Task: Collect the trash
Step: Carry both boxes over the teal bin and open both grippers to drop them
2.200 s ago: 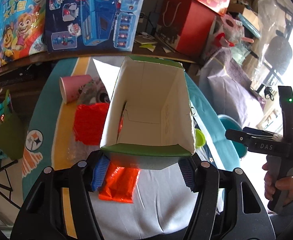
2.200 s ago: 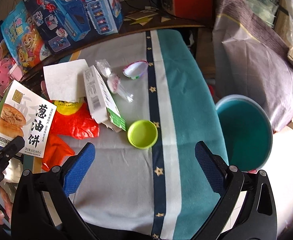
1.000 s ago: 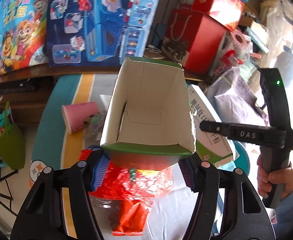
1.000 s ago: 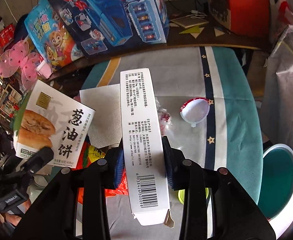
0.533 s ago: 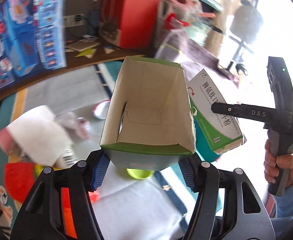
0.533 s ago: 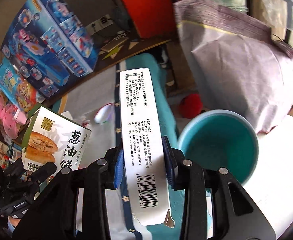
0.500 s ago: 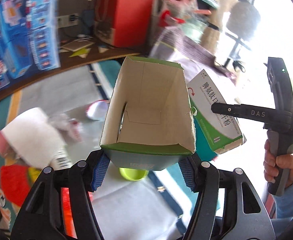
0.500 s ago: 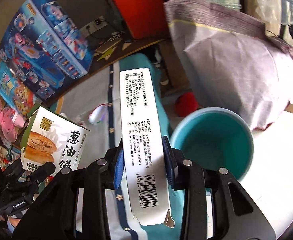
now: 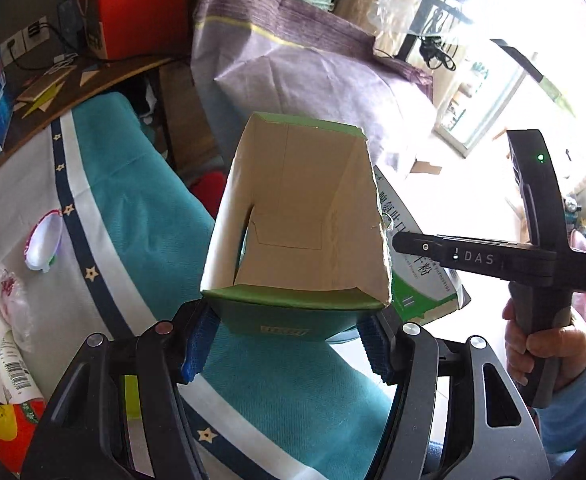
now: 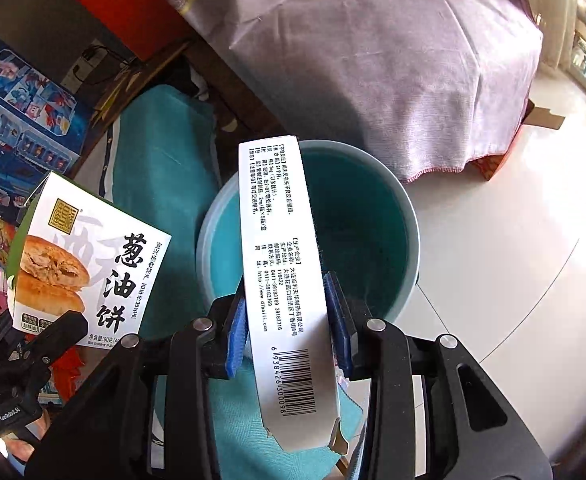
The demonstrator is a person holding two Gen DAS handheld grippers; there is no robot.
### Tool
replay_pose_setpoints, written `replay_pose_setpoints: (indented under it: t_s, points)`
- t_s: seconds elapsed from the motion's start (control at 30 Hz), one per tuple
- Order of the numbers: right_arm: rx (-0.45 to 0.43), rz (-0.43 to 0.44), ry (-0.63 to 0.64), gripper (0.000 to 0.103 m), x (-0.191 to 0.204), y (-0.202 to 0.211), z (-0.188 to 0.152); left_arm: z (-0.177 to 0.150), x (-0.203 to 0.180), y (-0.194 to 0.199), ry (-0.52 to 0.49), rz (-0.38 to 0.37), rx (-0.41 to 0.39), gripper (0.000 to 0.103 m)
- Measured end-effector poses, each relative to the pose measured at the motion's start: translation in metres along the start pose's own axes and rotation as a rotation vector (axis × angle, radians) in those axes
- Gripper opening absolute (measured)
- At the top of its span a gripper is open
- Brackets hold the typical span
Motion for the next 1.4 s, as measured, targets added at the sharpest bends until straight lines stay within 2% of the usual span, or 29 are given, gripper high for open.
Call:
replay_pose_setpoints:
  t_s: [0.07, 0.1, 0.27, 0.5, 0.67, 0.87, 1.03, 1.13, 1.37, 1.4]
  points:
    - [0.012, 0.008, -0.015, 0.037, -0.007, -0.007, 0.0, 0.001, -0.005, -0.011, -0.011, 0.006, 0.019, 0.063]
    - [0.019, 0.01, -0.021, 0.044, -0.01, -0.009, 0.001, 0.003, -0.006, -0.018, -0.018, 0.012, 0.03, 0.063]
    - [0.013, 0.017, -0.047, 0.046, -0.023, -0.014, 0.007, 0.008, -0.011, -0.038, -0.03, 0.025, 0.066, 0.063]
    - [0.004, -0.001, -0.103, 0.067, -0.049, -0.015, 0.006, 0.011, -0.014, -0.056, -0.027, 0.039, 0.1, 0.063]
    - [-0.003, -0.009, -0.148, 0.074, -0.064, -0.015, 0.005, 0.013, -0.019, -0.069, -0.045, 0.056, 0.112, 0.064]
    - [0.001, -0.009, -0.163, 0.075, -0.067, -0.015, 0.005, 0.012, -0.023, -0.077, -0.049, 0.098, 0.134, 0.07]
    - [0.01, -0.013, -0.161, 0.075, -0.065, -0.017, 0.003, 0.012, -0.019, -0.075, -0.029, 0.101, 0.128, 0.072]
    - [0.023, -0.014, -0.163, 0.075, -0.064, -0.019, 0.001, 0.012, -0.017, -0.071, -0.023, 0.103, 0.12, 0.081]
    - [0.037, -0.024, -0.144, 0.076, -0.053, -0.021, -0.001, 0.009, -0.014, -0.058, -0.013, 0.095, 0.102, 0.083]
    - [0.037, -0.028, -0.139, 0.08, -0.051, -0.021, 0.0, 0.008, -0.013, -0.056, -0.011, 0.093, 0.096, 0.083]
Point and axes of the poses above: each gripper's, at about its wrist camera, not at the fingertips, and y roughly against the way its jaws point, x to its left, z to its top, the point moved 7 cm from there along -y, roughly the way its jaws point, and after that the axes turned 10 degrees about y, right-handed, at the moved point
